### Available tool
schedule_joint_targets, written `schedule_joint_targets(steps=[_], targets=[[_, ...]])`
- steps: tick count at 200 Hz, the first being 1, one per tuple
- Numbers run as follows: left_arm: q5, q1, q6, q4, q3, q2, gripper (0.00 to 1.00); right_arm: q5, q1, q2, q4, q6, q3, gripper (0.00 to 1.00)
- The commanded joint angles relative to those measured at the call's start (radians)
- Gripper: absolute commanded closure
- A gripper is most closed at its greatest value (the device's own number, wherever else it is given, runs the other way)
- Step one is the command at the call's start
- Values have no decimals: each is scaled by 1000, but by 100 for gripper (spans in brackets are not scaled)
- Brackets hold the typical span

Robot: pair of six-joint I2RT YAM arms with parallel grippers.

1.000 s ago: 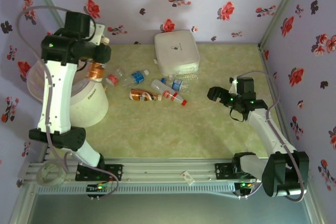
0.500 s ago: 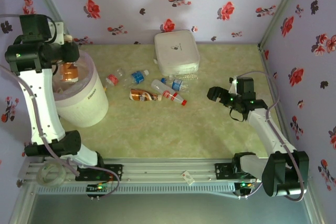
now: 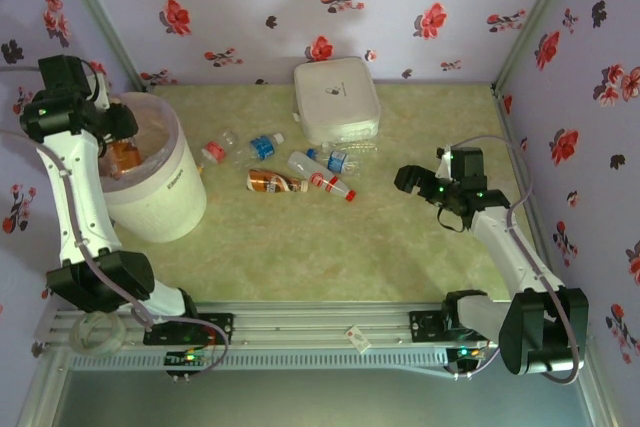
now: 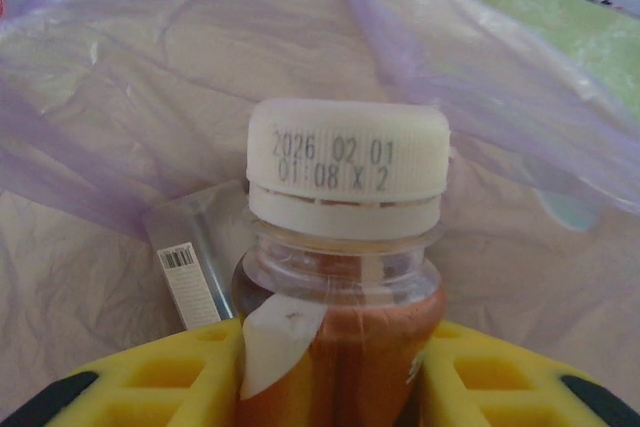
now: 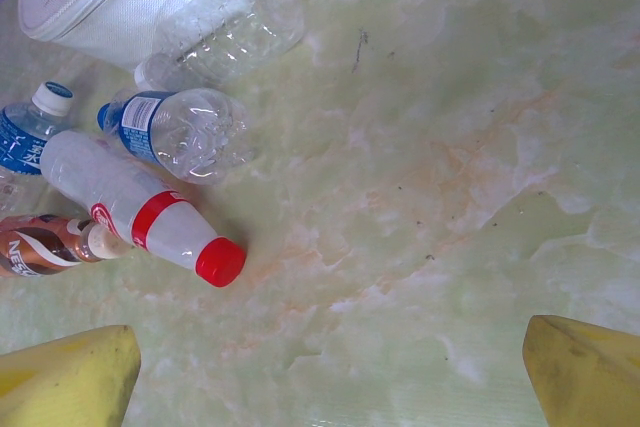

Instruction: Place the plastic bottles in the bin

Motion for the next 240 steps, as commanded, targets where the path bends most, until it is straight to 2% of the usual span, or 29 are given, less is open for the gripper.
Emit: schedule_joint_targets(steps=[1, 37, 83, 141, 212, 217, 228, 240], targets=[[-5, 7, -22, 66, -57, -17, 100, -13, -8, 12, 34, -2, -6, 1], [15, 6, -52, 148, -239, -40, 100, -12, -8, 14, 41, -2, -12, 1], [-28, 6, -92, 241, -414, -58, 100, -7, -8, 16, 37, -9, -14, 1], [-4, 7, -103, 314, -543, -24, 100, -12, -8, 24, 58, -3, -31, 1], [19, 7, -86, 330, -580, 33, 100, -19, -9, 36, 71, 5, -34, 1], [22, 7, -85, 333, -583, 36, 96, -21, -9, 36, 74, 8, -36, 1], [23, 7, -86, 337, -588, 40, 80, -24, -9, 36, 78, 10, -37, 1], [23, 7, -86, 339, -587, 38, 66, -25, -8, 38, 76, 10, -36, 1]])
